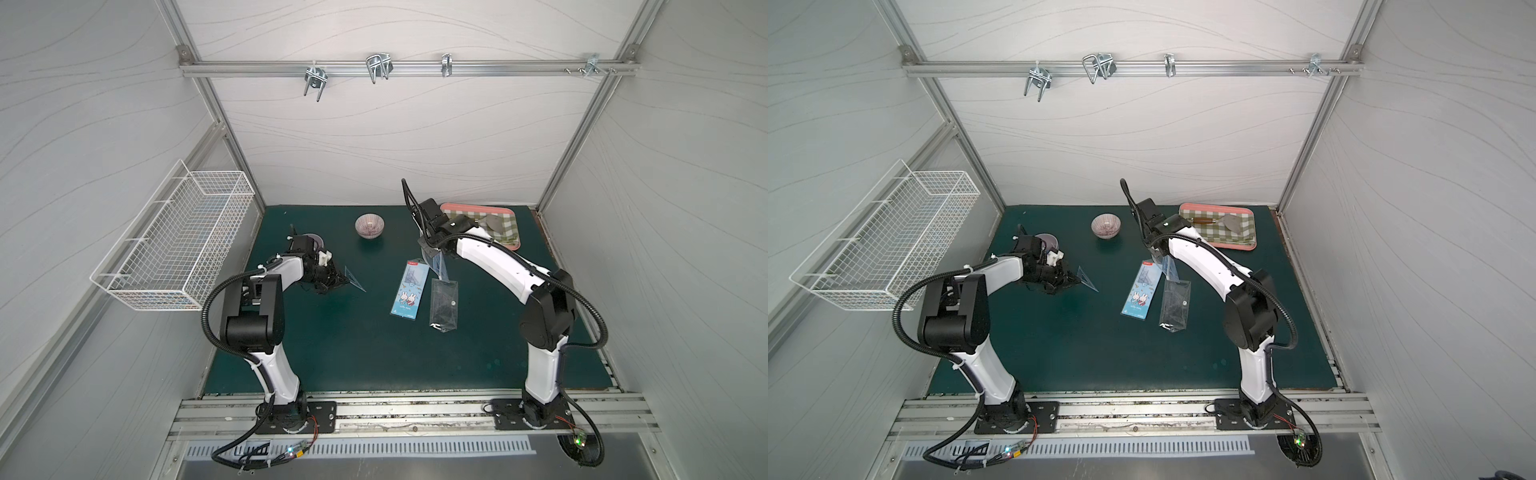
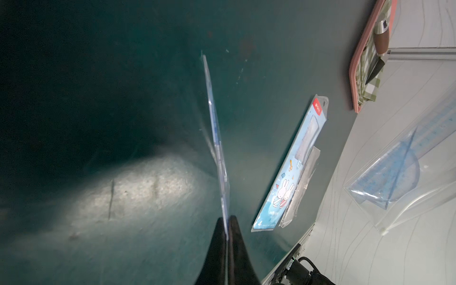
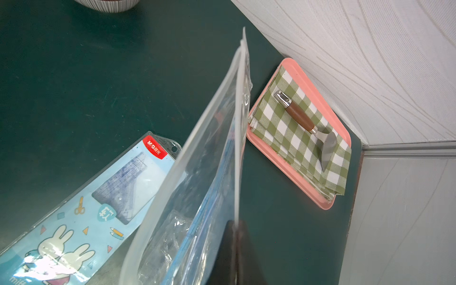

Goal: Open the ruler set and take out the ruler
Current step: Place the ruler at the center of the board, then take out the ruler from the ruler set bag.

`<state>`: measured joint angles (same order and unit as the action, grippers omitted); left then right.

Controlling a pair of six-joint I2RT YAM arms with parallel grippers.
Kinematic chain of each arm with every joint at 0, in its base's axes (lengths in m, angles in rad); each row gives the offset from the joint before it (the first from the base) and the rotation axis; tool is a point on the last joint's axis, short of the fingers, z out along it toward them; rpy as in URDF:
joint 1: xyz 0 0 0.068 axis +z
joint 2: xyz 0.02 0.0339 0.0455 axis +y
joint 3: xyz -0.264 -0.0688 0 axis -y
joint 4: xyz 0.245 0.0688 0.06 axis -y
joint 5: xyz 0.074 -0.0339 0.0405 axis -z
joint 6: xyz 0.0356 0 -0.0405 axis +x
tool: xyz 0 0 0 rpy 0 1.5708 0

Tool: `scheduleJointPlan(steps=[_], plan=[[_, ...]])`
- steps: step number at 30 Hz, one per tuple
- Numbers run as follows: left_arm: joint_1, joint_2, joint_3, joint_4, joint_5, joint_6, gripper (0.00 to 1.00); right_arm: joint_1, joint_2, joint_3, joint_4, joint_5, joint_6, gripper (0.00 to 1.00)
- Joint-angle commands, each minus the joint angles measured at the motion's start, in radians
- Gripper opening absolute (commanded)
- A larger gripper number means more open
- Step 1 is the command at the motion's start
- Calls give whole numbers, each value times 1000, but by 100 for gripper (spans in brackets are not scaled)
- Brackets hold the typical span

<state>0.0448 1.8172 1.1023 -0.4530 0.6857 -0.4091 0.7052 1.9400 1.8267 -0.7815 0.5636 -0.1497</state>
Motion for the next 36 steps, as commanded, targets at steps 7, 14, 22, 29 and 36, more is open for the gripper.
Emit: scheduleJointPlan(steps=[7,14,22,29,36], plan=[[0,12,41,-50,-42,35,37,-2,-51,7,2,6,-10,0],[-20,-50,50,-92,-78,41,52,1,-59,7,-5,7,-9,0],[-264,-255,94,-105,-203,-14,52,19,-45,16,-2,14,2,0],[-310,-389,-44,260,-149,-347,43,46,-20,36,-4,12,47,0],[-403,-412,-103,443,-244,-478,43,72,15,79,-5,32,99,0]])
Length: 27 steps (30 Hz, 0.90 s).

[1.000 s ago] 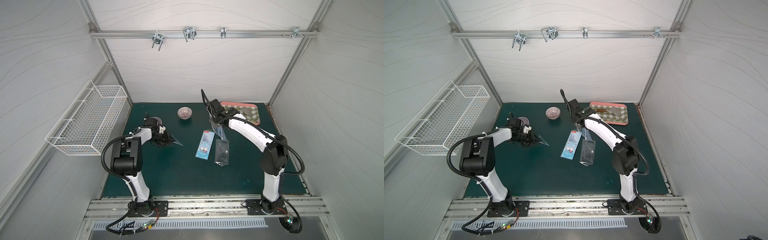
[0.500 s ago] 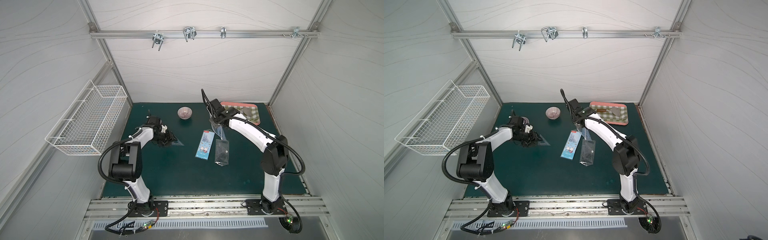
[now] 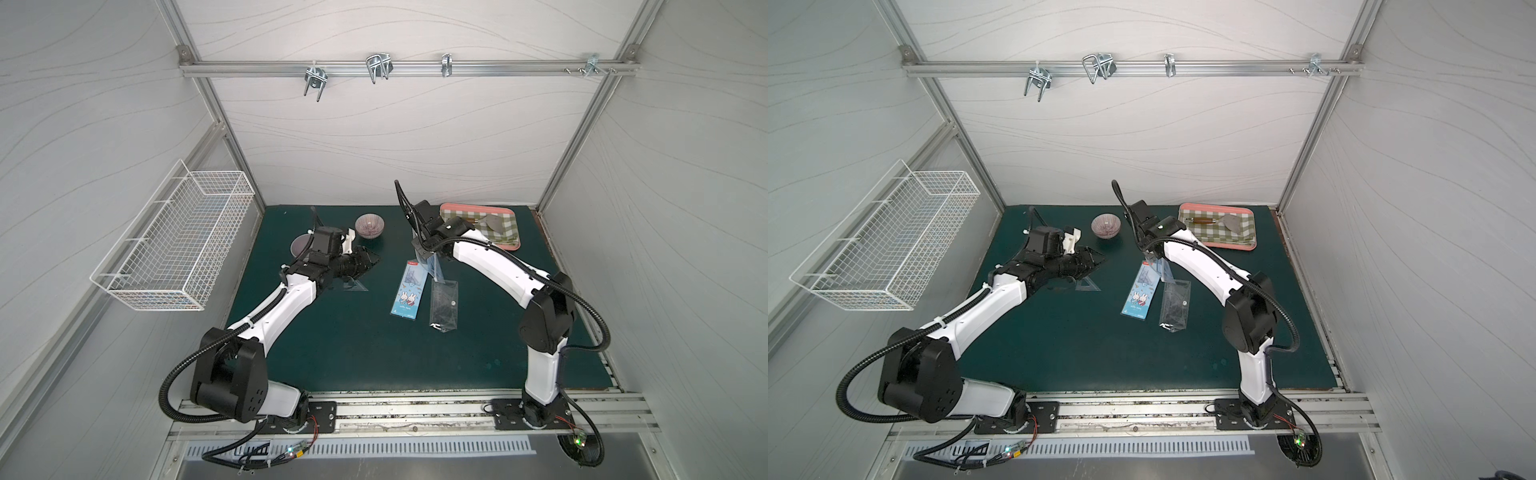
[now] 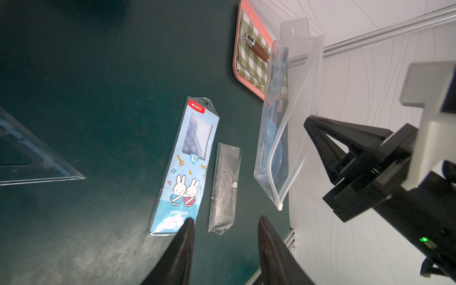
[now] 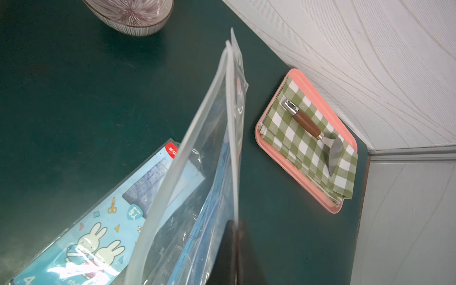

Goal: Open the ruler set and take out the ruler
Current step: Take out the ruler from the ruler set bag.

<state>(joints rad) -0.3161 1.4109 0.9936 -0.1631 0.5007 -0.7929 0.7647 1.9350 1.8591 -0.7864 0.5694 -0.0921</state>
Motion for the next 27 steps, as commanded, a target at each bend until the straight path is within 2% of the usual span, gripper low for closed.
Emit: scheduleJointPlan(steps=[1,5,14,19,27], plan=[[-56,-5,2,172,-77,-101,43,18,26,55,-3,31,49,0],[-88,0,-10,259,-106,-133,43,35,50,91,-18,60,79,0],[-128,37,36,288,-94,-161,43,79,102,163,-53,69,144,0],[-138,40,23,333,-76,-204,39,90,103,171,-48,59,170,0],[-147,37,-10,359,-59,-251,35,89,97,182,-57,-61,210,0]])
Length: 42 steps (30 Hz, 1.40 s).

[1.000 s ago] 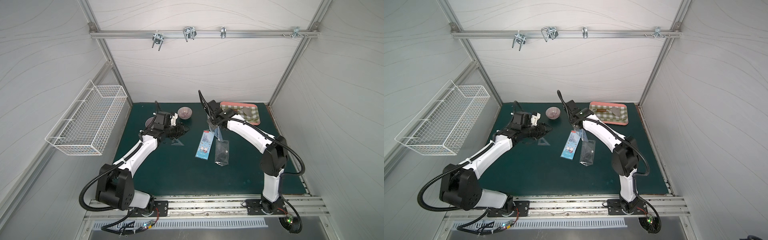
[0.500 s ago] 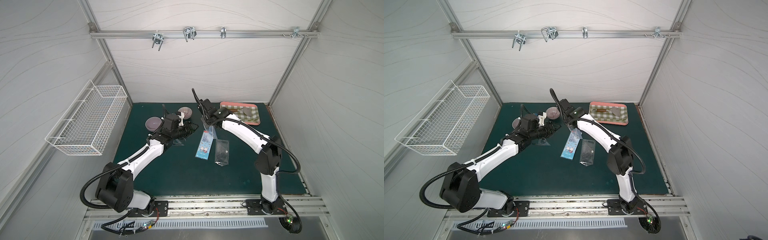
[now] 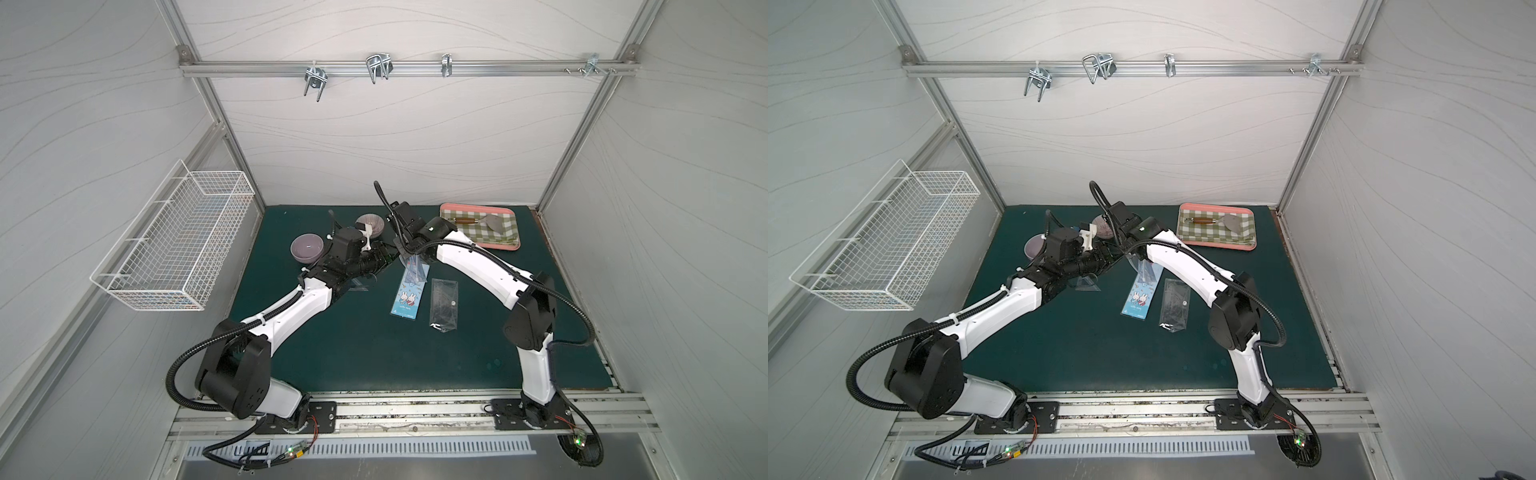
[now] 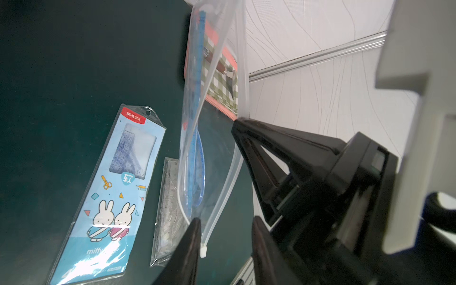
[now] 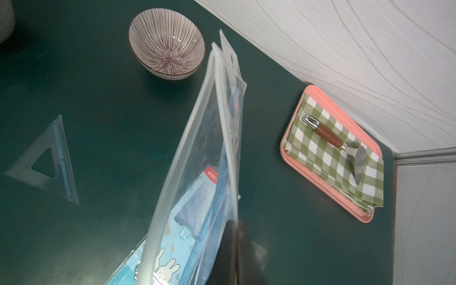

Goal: Open the ruler set and take out the ruler
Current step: Take out the ruler from the ruler set bag.

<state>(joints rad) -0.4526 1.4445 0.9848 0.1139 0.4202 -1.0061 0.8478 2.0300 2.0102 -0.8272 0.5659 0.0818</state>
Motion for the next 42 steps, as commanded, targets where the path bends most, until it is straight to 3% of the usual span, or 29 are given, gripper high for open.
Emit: scheduleJointPlan(steps=[1,11,21,31,42], plan=[[-11,4,-4,85,21,-42,35,4,1,34,-20,-75,40,0],[-16,34,-12,113,40,-74,33,-14,-19,27,0,-238,95,0],[-27,46,-53,133,34,-90,31,-41,-65,-20,49,-321,142,0],[-33,14,-78,121,2,-67,29,-55,-98,-66,74,-313,151,0],[-33,76,-54,140,16,-83,29,-42,-116,-78,86,-280,141,0]])
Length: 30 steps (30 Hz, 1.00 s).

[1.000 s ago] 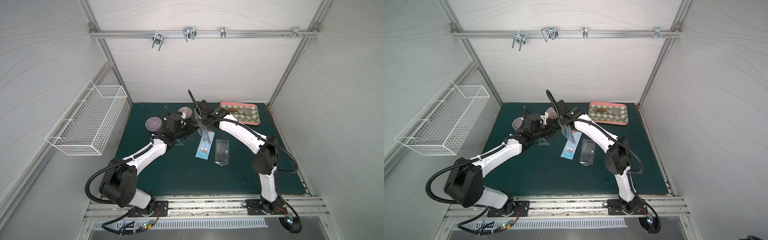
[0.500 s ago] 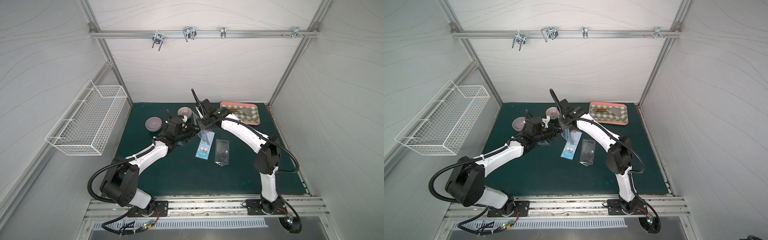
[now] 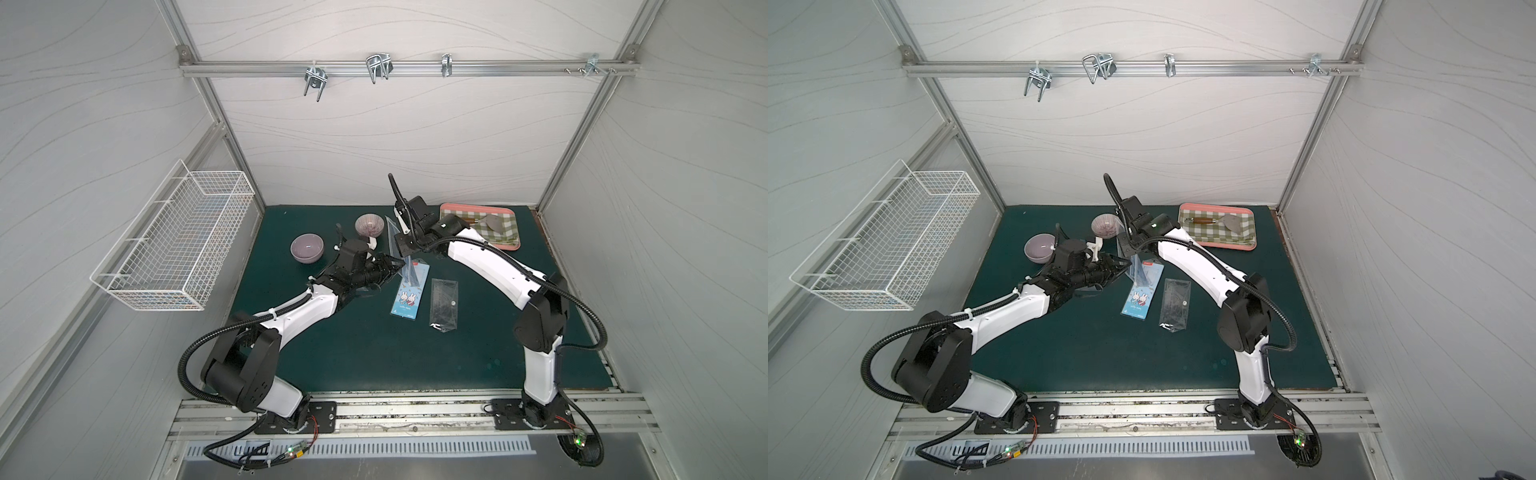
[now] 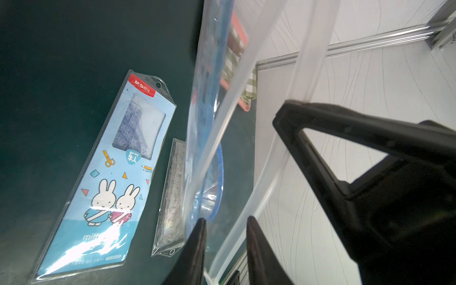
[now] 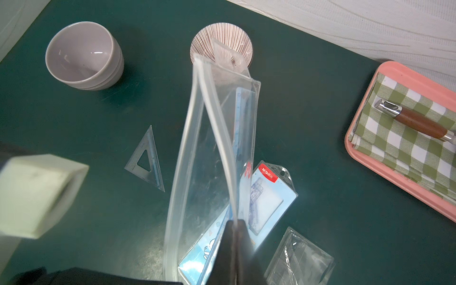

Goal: Open the ruler set and take out the ruler
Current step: Take out the ruler from the ruler set bag.

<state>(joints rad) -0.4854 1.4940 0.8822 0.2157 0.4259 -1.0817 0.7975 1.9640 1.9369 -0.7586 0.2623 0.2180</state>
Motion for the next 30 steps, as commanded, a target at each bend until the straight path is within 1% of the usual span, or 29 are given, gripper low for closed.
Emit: scheduleJointPlan(steps=[1,6,17,24,30], plan=[[-1,32,54,33,13,-2,29,10,-50,-5,18,25,3,0],[-3,62,73,9,8,23,29,28,-42,0,21,31,-3,0],[-3,74,101,-4,-3,48,29,49,-27,-6,18,48,-17,0],[-4,75,106,-58,-13,77,20,50,-32,-1,12,77,-29,0],[-7,81,119,-88,-14,98,19,48,-32,2,8,94,-35,0]])
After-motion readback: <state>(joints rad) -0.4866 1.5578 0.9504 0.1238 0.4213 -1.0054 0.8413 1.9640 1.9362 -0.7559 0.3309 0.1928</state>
